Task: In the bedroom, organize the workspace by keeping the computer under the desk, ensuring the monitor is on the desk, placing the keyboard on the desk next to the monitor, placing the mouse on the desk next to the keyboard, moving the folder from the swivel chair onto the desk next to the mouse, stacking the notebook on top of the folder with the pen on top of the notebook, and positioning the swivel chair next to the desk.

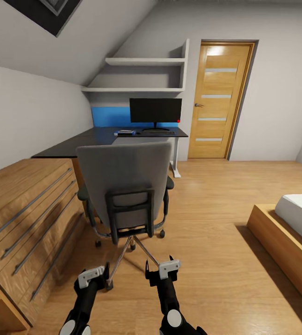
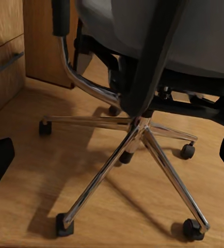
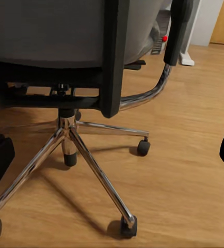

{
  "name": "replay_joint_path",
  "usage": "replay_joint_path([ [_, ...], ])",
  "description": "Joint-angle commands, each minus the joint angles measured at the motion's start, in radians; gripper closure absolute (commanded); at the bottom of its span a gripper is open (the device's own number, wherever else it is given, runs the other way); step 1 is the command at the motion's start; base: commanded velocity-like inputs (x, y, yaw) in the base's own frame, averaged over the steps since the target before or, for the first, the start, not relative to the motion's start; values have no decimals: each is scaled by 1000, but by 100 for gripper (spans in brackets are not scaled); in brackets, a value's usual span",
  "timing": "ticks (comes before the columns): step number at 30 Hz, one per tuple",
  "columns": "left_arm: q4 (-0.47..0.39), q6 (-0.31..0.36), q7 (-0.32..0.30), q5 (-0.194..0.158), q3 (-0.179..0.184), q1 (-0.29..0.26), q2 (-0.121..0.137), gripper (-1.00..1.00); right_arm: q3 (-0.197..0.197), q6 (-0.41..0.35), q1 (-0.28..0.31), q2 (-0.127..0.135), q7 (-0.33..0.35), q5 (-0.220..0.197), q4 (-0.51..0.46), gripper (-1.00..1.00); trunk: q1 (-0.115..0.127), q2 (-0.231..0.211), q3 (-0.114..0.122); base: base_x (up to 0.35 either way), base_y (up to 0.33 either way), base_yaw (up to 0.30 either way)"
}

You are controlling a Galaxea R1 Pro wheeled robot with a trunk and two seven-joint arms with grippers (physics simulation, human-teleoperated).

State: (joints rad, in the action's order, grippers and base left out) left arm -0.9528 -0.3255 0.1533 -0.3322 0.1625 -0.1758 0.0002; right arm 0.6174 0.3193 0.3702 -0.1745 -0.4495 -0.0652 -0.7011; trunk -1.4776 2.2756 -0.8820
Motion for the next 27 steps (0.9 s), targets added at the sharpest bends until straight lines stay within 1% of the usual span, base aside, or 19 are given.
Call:
replay_joint_path([
  [1, 0, -4, 7, -6, -5, -1, 1, -100, 4, 6, 1, 0, -5, -7, 1, -100, 0, 0, -1, -29, 0, 0],
  [10, 0, -3, 8, -13, -113, -1, -1, -100, 3, 6, 1, 0, -6, -7, 1, -100, 0, 0, -1, -11, 0, 0],
  [15, 0, 6, 10, -14, -161, -1, 1, -100, 1, 6, 1, 0, -6, -7, 0, -100, 0, 0, -1, -2, 0, 0],
  [18, -1, 9, 18, -14, -172, -2, 1, -100, 1, 6, 2, 0, -6, -7, 0, -100, 0, 0, -1, 0, 0, 0],
  [21, -2, 11, 45, -13, -177, -10, 1, -100, 2, 6, 1, 0, -6, -7, 1, -100, 0, 0, -1, 0, 0, 0],
  [23, -2, 12, 75, -14, -179, -21, 1, -100, 2, 6, 1, 0, -6, -7, 1, -100, 0, 0, -1, 0, 0, 0],
  [27, 2, 13, 157, -15, -182, -47, 3, -100, 2, 6, 1, 0, -6, -7, 2, -100, 0, 0, -1, 0, 0, 0],
])
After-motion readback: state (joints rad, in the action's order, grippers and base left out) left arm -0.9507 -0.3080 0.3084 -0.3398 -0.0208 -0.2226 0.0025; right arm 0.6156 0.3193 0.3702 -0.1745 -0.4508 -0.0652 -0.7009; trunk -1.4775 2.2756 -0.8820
